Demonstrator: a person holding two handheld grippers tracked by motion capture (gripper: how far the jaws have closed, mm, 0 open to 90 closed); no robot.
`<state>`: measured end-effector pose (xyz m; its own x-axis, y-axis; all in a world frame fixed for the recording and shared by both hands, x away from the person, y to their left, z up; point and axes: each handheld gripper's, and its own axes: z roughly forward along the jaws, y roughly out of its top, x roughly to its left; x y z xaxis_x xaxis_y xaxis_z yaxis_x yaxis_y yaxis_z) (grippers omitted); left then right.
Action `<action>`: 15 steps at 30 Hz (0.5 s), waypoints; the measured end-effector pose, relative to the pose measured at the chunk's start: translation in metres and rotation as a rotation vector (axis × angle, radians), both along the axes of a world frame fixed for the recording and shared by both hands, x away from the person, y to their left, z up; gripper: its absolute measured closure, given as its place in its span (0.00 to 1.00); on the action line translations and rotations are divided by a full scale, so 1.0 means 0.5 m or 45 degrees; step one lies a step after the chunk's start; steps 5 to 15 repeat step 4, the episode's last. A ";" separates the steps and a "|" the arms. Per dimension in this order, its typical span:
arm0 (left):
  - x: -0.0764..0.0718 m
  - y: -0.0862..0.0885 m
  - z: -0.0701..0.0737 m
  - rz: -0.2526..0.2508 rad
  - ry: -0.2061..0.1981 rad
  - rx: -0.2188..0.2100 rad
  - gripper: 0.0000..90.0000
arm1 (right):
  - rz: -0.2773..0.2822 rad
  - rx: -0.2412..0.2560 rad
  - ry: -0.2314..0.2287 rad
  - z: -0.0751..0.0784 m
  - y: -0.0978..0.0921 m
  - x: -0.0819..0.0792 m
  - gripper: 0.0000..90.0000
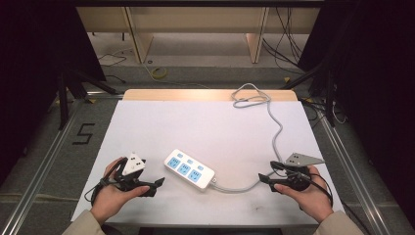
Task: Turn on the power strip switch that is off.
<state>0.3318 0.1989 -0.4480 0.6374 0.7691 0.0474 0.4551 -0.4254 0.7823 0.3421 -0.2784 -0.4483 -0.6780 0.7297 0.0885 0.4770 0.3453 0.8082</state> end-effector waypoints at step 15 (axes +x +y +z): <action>0.001 0.001 -0.001 0.001 0.002 0.000 0.10 | -0.008 0.001 -0.005 0.001 -0.002 0.001 0.35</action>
